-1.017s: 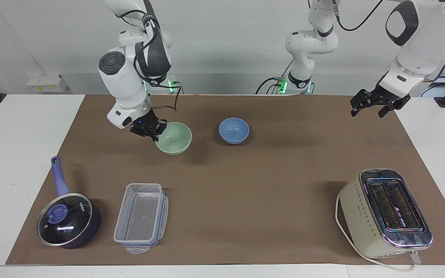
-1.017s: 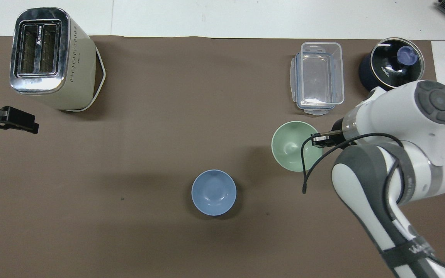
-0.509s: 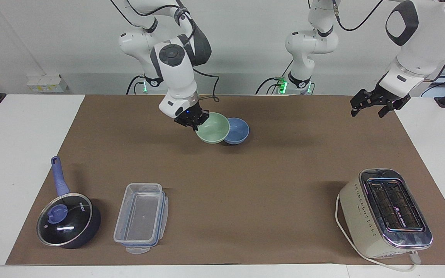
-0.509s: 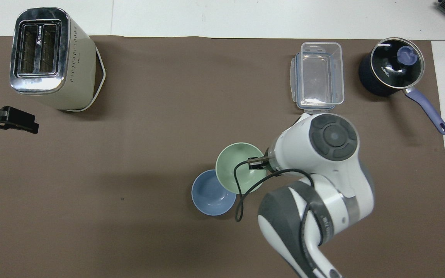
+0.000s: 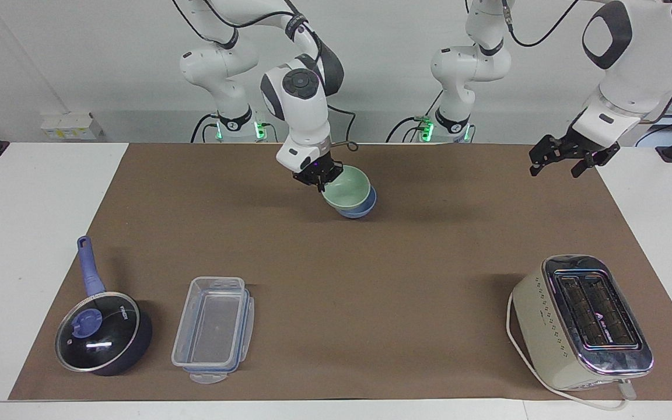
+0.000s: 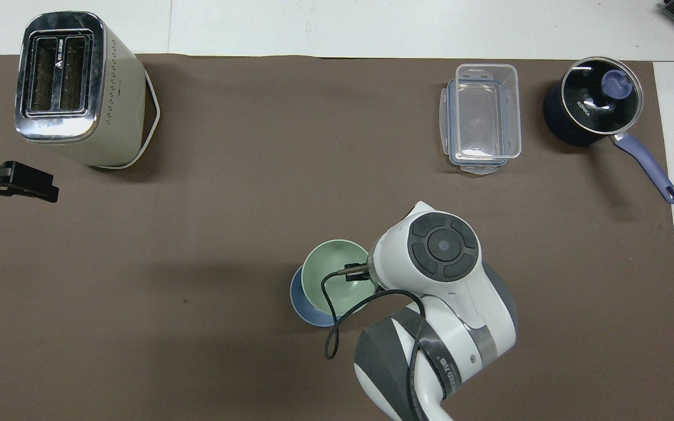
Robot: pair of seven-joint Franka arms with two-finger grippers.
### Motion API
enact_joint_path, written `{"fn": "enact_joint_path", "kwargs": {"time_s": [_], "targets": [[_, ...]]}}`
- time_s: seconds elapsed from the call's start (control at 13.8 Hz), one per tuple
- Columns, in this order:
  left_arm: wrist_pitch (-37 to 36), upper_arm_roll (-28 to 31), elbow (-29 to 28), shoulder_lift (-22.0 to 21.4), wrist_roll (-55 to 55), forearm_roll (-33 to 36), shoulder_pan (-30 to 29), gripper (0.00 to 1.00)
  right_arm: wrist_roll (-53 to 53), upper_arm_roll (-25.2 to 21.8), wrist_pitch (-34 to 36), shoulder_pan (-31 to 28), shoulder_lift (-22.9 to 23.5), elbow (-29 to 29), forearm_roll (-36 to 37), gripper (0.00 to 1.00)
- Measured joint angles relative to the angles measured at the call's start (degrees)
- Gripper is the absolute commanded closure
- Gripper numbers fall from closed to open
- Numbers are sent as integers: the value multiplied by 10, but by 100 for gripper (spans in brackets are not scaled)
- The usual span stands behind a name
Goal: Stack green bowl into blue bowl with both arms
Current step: 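Lower the green bowl into the blue bowl and open the right gripper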
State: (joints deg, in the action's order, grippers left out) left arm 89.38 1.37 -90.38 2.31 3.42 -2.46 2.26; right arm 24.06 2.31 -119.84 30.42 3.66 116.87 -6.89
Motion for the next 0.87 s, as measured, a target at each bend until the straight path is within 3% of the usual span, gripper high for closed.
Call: {"fn": "enact_joint_path", "kwargs": {"time_s": [0.22, 0.65, 0.73, 0.8, 0.87], "targets": [[0, 0, 0, 0, 0, 0, 0, 0, 21, 2, -46, 26, 9, 21, -5, 100], [0, 0, 0, 0, 0, 0, 0, 0, 24, 3, -72, 29, 22, 33, -6, 100], [0, 0, 0, 0, 0, 0, 0, 0, 24, 3, -73, 29, 24, 34, -6, 96], [0, 0, 0, 0, 0, 0, 0, 0, 24, 3, -73, 29, 25, 34, -6, 73], [0, 0, 0, 0, 0, 0, 0, 0, 24, 3, -73, 29, 25, 34, -6, 39]]}}
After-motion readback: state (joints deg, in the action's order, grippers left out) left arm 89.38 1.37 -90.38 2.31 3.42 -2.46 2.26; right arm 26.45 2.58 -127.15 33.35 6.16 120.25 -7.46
